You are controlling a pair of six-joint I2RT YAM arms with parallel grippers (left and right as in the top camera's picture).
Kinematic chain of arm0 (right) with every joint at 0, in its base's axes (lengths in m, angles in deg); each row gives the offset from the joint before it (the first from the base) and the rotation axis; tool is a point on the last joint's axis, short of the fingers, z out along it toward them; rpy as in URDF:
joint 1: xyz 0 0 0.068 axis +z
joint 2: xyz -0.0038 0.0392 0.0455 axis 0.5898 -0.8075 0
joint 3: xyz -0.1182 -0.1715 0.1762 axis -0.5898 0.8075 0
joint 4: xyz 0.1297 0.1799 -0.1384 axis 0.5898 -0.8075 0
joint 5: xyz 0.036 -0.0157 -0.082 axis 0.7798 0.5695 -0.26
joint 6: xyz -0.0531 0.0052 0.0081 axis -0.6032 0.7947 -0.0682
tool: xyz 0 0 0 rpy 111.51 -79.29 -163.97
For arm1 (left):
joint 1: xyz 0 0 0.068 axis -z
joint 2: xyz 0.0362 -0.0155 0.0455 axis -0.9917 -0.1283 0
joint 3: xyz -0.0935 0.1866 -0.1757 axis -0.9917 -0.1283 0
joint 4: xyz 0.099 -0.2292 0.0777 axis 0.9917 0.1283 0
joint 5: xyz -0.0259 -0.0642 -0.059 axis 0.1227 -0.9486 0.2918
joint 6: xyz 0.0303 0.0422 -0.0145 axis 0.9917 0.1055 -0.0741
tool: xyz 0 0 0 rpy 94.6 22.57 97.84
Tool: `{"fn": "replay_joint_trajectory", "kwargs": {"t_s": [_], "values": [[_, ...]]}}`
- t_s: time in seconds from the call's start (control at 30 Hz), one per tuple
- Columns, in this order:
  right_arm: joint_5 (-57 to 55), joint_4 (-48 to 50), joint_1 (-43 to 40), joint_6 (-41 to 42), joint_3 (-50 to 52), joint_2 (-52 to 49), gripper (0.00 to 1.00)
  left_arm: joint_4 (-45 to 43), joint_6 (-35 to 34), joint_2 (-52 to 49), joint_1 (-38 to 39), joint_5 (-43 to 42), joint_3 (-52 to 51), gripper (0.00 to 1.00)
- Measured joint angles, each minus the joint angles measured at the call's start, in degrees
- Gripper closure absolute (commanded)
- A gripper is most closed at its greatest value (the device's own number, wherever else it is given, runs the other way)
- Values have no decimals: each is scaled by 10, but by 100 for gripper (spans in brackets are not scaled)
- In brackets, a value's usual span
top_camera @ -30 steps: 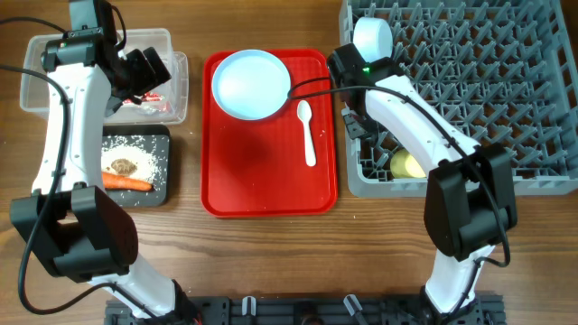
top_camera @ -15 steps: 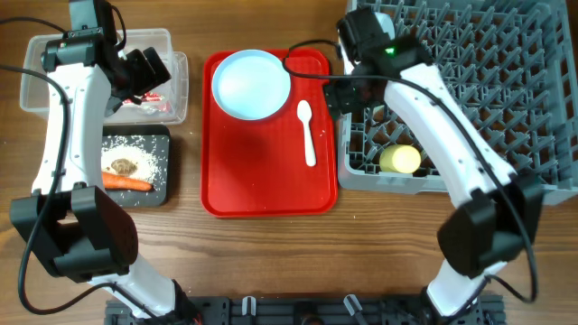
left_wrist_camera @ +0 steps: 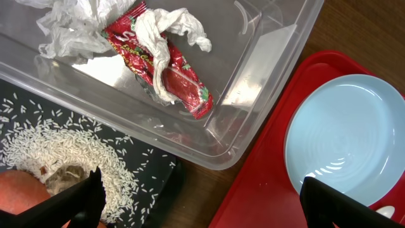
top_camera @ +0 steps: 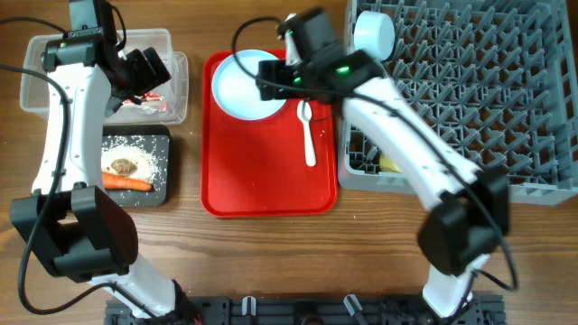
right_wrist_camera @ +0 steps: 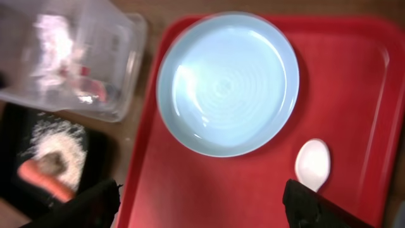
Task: Sort waste into correct bins and load items into the dishwasher rack
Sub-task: 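Reach the right gripper to the light-blue plate and grasp its rim, then lift the plate and stand it upright in the dish rack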
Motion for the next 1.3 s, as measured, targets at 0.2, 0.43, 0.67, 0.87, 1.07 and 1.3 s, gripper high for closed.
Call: {"fn": "replay_joint_trajectory", "kwargs": {"t_s": [0.2,0.43,0.67,0.87,1.07,1.3], "values": [[-43,25,4,78,0,-111,34,0,0,0,0,0,0,0],[-40,45,4,130,0,-179,55,0,0,0,0,0,0,0],[-21,71,0,157,-7,-197,96,0,0,0,0,0,0,0],[25,43,-12,160,-11,-198,96,0,0,0,0,0,0,0],[39,-12,-37,90,-7,-167,96,0,0,0,0,0,0,0],[6,-45,-38,-26,-3,51,96,0,0,0,0,0,0,0]]}}
